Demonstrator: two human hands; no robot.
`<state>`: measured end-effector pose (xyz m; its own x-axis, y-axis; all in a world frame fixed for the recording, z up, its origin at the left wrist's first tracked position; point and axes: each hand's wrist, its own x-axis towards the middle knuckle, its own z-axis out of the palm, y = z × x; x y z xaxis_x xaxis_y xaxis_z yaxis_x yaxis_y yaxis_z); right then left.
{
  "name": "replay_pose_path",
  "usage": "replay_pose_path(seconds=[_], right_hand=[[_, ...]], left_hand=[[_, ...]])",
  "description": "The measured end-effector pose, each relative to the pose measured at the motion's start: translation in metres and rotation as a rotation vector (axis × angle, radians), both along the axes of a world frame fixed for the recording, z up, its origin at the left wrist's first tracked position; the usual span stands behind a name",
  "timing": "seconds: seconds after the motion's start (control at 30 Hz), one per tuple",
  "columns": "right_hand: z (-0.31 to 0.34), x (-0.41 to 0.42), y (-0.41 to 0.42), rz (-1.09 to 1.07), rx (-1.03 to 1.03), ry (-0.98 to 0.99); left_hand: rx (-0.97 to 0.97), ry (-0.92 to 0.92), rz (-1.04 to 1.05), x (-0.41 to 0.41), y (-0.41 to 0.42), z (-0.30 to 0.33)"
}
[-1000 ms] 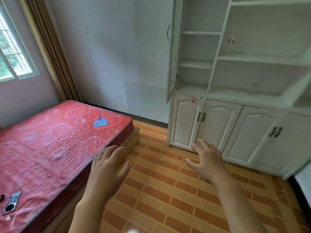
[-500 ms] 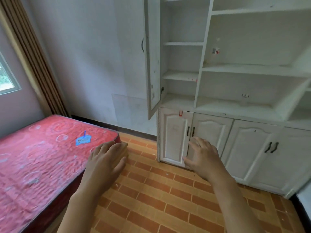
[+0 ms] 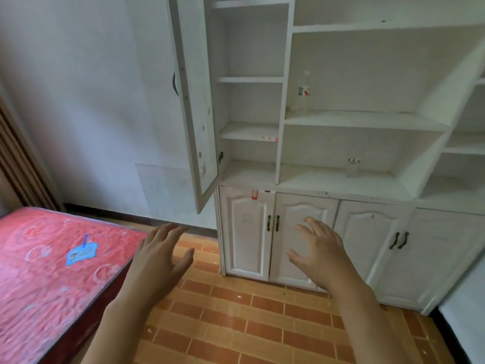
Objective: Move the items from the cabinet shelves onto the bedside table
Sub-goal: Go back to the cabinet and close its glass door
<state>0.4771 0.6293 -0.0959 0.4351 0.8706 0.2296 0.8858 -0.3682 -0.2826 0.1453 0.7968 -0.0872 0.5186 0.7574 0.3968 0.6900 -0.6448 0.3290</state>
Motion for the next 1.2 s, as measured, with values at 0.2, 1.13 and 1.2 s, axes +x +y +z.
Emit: replay_pose_path(seconds=[0.2, 1.13, 1.2], right_hand=[[0.016, 0.033, 0.075, -0.029, -0.010, -0.024], [0.205, 0.035, 0.478, 0.449, 0.223, -0.608], [0.220, 0.032, 0.491, 0.485, 0.273, -0.671]], left_hand=[[0.008, -0.022, -0.014, 0.032, 0.095, 0.002], [0.187, -0.099, -0.065, 0.101, 0.432, 0.070], [0.206, -0.128, -0.067, 0.107, 0.442, 0.072]])
